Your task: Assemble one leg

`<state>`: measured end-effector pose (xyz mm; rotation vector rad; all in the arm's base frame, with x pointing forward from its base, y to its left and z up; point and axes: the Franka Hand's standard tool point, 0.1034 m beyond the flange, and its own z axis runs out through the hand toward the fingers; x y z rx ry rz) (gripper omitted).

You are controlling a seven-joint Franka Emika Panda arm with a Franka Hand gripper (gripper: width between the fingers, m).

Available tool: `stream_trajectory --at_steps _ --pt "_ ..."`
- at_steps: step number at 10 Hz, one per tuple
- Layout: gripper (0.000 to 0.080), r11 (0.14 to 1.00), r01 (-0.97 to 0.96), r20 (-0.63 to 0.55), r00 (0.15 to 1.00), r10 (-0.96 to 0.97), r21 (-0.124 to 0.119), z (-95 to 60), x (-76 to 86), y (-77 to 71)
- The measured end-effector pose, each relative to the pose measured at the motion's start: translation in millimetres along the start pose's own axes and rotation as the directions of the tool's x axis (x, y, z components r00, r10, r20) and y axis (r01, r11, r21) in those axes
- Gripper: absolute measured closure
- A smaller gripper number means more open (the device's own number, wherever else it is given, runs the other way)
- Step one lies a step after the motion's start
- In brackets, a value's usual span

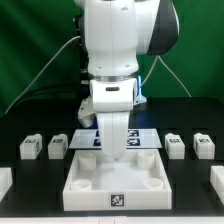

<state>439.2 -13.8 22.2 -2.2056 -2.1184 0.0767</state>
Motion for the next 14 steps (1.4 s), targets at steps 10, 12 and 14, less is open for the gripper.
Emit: stream_trajectory --at_steps 10,12,14 --pt "0.0742 1.000 -0.003 0.000 1.000 0.003 0.001 0.3 -0.7 -0.3" --pt "0.0742 1.000 -0.002 0.000 1.000 0.002 0.000 0.1 0.1 0.1" --pt "0.0742 1.000 0.001 -0.001 1.000 -0.001 -0.025 -7.4 22.5 13.6"
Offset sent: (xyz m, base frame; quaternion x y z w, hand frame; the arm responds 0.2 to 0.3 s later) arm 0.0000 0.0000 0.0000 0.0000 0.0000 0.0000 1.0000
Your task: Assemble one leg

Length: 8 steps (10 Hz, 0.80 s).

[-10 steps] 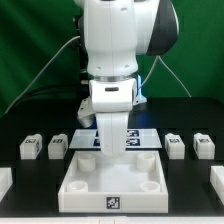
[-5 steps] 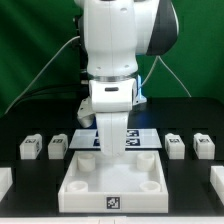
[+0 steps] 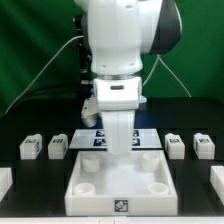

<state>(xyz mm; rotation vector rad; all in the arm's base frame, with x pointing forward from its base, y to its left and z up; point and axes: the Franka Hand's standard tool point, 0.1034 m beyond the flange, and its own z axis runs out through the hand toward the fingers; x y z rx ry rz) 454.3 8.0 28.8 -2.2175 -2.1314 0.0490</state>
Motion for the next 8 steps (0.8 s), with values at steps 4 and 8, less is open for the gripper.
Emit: stream_trajectory --at_steps 4,8 --pt "0.0742 1.000 -0.024 -0.018 1.000 0.023 -0.006 -3.5 39.4 26.9" --pt "0.0742 1.000 0.012 -0.038 0.999 -0.012 -0.008 4.8 57.1 39.5"
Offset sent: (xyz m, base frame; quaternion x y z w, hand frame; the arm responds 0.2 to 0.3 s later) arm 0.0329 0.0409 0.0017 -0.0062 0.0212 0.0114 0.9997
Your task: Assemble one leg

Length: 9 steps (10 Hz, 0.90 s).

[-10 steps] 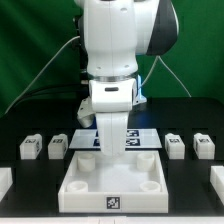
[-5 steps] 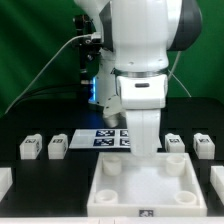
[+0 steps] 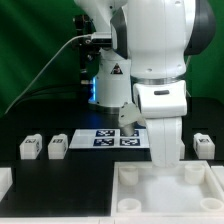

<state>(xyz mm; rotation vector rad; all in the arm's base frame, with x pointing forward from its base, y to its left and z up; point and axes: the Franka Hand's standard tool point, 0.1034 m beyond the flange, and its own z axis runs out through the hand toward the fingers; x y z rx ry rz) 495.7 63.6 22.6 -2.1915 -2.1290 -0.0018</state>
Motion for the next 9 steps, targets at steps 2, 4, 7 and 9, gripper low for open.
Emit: stream_trajectory --at_steps 2,4,7,9 --pt "0.0742 1.000 0.023 -0.002 1.000 -0.023 0.002 0.2 0.5 0.5" --pt "0.0742 1.000 0.022 -0.003 1.000 -0.022 0.002 0.1 0.1 0.3" --pt "0.0389 1.000 0.021 -0.003 1.000 -0.021 0.003 0.4 -0.4 0.2" --pt "0.0213 1.000 0.020 -0.003 1.000 -0.020 0.003 0.4 -0.8 0.2"
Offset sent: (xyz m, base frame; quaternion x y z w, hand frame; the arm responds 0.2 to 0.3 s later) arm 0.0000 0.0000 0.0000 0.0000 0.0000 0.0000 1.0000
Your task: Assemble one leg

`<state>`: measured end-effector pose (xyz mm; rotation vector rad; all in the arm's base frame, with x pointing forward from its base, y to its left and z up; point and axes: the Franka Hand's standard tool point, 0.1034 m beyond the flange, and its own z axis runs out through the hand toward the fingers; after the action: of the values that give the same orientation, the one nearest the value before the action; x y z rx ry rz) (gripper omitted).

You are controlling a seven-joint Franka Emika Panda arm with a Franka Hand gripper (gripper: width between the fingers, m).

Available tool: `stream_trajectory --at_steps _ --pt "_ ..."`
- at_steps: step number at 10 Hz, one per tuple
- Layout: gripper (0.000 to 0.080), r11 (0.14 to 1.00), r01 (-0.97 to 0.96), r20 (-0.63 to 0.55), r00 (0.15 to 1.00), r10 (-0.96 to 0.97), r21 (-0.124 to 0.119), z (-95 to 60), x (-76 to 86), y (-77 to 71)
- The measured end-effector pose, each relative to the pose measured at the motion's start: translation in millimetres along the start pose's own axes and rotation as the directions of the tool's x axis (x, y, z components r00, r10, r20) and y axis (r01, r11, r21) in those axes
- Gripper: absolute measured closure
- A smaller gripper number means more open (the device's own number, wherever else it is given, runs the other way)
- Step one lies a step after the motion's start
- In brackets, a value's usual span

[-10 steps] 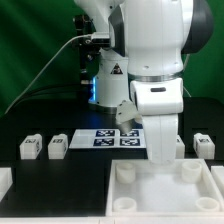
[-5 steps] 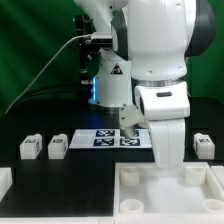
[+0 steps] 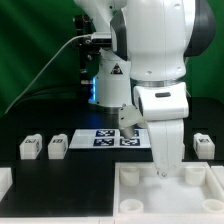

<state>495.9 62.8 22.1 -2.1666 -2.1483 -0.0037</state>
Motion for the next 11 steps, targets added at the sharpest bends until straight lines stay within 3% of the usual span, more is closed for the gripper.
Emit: stream_trajectory --at_steps 1,9,11 --pt "0.0165 1.000 0.000 0.000 1.000 0.000 0.000 0.0 -0.1 0.0" --pt "0.0150 1.000 -0.009 0.000 1.000 0.009 0.000 -0.3 -1.2 0.2" --pt "0.0150 0.974 -0.228 0.007 0.974 0.228 0.010 -17.0 19.0 -3.7"
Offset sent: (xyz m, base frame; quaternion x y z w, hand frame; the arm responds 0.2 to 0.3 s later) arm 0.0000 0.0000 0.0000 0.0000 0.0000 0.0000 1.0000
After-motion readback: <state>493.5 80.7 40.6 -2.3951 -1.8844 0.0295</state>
